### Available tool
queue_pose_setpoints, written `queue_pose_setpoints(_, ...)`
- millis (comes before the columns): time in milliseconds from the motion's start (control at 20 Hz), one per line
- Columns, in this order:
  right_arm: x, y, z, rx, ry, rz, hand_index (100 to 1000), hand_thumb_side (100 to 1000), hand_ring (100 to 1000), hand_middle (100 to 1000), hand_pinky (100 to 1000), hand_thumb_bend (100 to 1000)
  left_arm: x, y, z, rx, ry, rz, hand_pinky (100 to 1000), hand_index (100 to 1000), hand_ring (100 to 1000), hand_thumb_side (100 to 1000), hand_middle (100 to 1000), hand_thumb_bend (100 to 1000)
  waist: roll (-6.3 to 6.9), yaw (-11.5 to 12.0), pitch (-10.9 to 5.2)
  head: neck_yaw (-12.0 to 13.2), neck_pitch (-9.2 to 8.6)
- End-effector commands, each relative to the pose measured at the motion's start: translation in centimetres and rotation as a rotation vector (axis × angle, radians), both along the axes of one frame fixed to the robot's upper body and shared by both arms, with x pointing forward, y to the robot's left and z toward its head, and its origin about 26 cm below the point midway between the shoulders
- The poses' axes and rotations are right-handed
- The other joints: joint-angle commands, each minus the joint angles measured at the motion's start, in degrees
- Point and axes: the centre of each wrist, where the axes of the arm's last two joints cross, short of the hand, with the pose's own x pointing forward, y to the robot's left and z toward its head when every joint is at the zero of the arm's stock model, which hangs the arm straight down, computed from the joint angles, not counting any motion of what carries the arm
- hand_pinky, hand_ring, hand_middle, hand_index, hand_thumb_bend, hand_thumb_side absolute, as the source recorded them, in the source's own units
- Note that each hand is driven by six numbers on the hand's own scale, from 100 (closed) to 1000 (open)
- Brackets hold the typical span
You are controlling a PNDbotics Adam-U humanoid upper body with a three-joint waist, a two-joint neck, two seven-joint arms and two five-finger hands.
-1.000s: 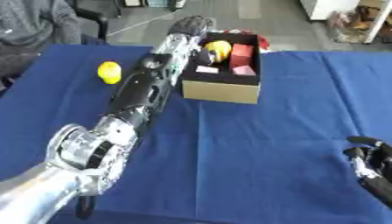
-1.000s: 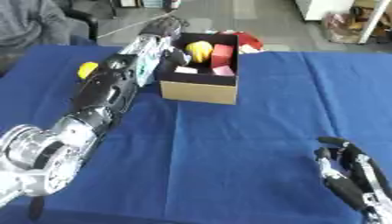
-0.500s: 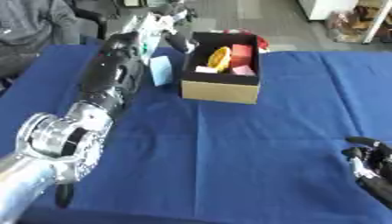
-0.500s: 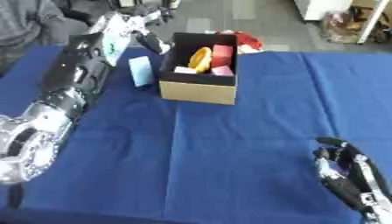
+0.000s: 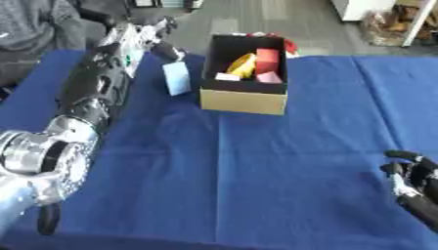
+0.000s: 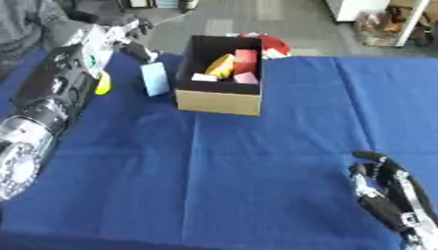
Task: Pick up objects on the table and place them in the box.
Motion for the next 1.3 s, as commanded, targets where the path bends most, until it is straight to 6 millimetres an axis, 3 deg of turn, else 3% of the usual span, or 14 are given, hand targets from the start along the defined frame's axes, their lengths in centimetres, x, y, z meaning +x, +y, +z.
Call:
queue_pose_setpoints(50,0.4,-0.2,0.9,-0.008,-0.029,0.001,753,287,668,741,759,100,0.1,0.5,0.5,0.035,-0.021,0.03,898,942,844,370,828,351,-1.14,-0.1,0.5,-0.1,-0.88)
queue_pose_setpoints(250,0.5,-0.2,1.0,-0.007,-0.032,0.0,753,284,668,741,759,100,0.0,1.0,-0.3,0.082,0.059,0.051,904,951,856,402,847,402,-1.3,-0.2,0.97,-0.1,-1.16)
queue_pose_setpoints(500,0.7,-0.1,1.2,-0.005,-0.038,0.005,753,280,668,741,759,100,-0.1,1.2,-0.6,0.121,0.079,0.074,907,951,856,290,849,430,-1.59,-0.3,1.56,-0.1,-1.58)
queue_pose_setpoints(750,0.8,-0.1,1.2,-0.004,-0.041,0.005,753,277,667,741,759,100,-0.2,1.4,-1.0,0.154,0.049,0.114,904,947,849,238,844,445,-1.79,-0.4,2.06,0.0,-1.76)
queue_pose_setpoints(950,0.9,-0.1,1.3,-0.003,-0.044,0.005,752,275,667,741,759,100,-0.3,1.3,-1.6,0.153,0.049,0.142,901,947,847,243,845,427,-1.88,-0.5,2.4,0.4,-1.99)
queue_pose_setpoints(1300,1.0,0.0,1.6,-0.001,-0.05,0.008,752,272,667,741,759,100,-0.5,1.3,-2.1,0.056,0.049,0.185,878,938,825,301,824,295,-1.97,-0.7,3.08,2.5,-3.02)
